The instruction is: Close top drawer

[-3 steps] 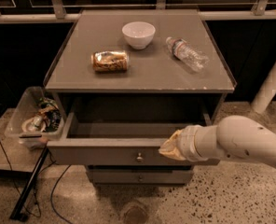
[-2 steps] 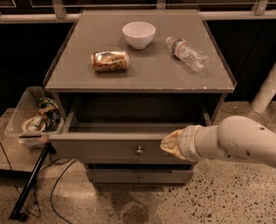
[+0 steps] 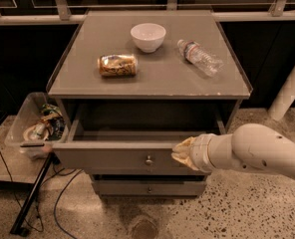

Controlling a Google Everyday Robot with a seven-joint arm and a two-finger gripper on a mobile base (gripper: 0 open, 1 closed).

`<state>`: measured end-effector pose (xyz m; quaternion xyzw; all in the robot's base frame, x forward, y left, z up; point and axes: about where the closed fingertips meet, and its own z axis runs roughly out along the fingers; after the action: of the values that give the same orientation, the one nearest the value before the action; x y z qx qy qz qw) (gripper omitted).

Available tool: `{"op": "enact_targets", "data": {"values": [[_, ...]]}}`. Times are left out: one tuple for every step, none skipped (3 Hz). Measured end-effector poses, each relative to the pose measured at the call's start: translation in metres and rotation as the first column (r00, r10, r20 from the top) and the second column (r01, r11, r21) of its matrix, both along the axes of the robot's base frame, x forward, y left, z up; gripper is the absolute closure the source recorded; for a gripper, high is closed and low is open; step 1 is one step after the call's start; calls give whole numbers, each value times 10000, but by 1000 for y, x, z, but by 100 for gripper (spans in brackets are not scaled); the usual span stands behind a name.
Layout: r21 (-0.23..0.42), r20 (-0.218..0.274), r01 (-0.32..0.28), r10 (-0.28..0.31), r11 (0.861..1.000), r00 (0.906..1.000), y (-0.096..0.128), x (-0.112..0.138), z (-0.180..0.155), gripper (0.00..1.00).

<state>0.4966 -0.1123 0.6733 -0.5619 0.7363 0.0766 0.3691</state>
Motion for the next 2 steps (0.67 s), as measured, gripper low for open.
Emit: {"op": "enact_targets", "data": {"values": [[115, -92, -11, 12, 9999, 10000, 4, -7, 1, 13], [116, -92, -11, 12, 9999, 10000, 4, -7, 1, 0]]}}
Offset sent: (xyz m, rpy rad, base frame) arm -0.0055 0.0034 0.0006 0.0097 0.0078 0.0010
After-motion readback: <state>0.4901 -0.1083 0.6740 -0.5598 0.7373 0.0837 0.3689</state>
